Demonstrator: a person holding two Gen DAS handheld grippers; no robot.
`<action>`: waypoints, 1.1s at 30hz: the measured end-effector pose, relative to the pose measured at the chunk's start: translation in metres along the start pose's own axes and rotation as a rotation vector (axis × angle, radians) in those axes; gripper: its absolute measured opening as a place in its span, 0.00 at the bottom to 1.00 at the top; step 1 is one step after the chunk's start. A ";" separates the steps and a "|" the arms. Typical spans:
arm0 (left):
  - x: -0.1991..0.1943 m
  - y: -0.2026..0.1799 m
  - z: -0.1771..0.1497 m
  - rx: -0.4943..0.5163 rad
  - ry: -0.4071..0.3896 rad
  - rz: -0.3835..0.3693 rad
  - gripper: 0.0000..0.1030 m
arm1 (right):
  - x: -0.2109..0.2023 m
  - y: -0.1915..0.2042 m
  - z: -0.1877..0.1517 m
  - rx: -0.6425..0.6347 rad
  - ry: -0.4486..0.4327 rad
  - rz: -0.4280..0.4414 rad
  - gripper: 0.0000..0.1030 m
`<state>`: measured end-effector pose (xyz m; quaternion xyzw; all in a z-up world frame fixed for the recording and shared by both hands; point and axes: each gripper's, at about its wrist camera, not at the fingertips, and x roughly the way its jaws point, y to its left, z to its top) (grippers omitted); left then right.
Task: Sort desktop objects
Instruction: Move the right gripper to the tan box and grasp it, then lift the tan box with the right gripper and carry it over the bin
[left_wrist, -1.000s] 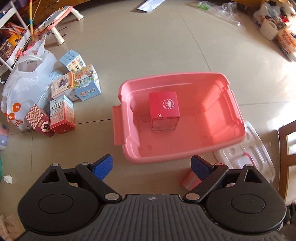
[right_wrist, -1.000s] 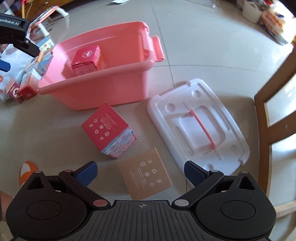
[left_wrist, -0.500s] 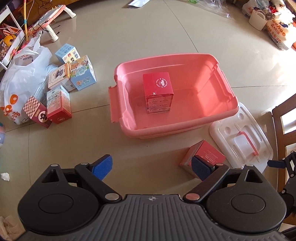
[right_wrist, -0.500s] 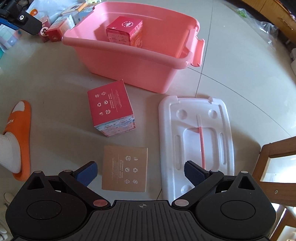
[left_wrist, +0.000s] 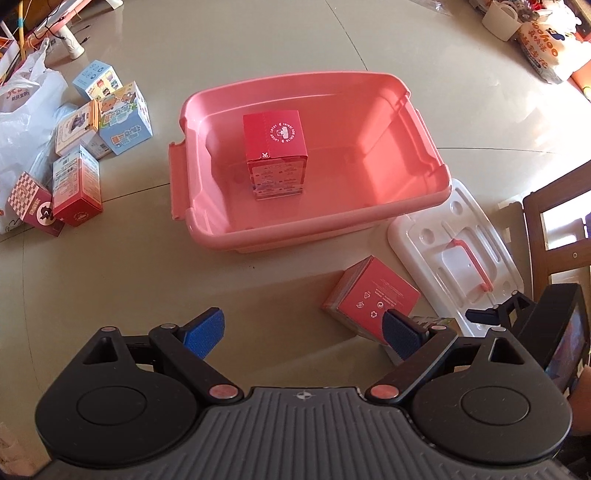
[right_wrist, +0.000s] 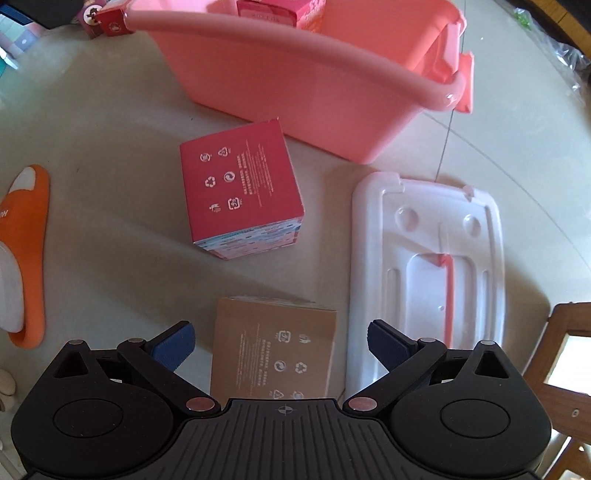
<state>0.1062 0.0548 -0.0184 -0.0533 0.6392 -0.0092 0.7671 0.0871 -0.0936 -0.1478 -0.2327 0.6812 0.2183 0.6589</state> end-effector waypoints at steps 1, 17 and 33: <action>0.001 0.000 0.001 -0.004 0.003 -0.003 0.92 | 0.004 0.000 0.000 0.009 0.009 0.003 0.91; -0.001 0.009 0.008 -0.044 0.017 -0.051 0.92 | 0.032 0.005 -0.004 0.042 0.065 -0.030 0.66; -0.011 0.020 0.010 -0.071 -0.017 -0.059 0.92 | 0.000 0.015 -0.006 0.150 -0.037 -0.069 0.65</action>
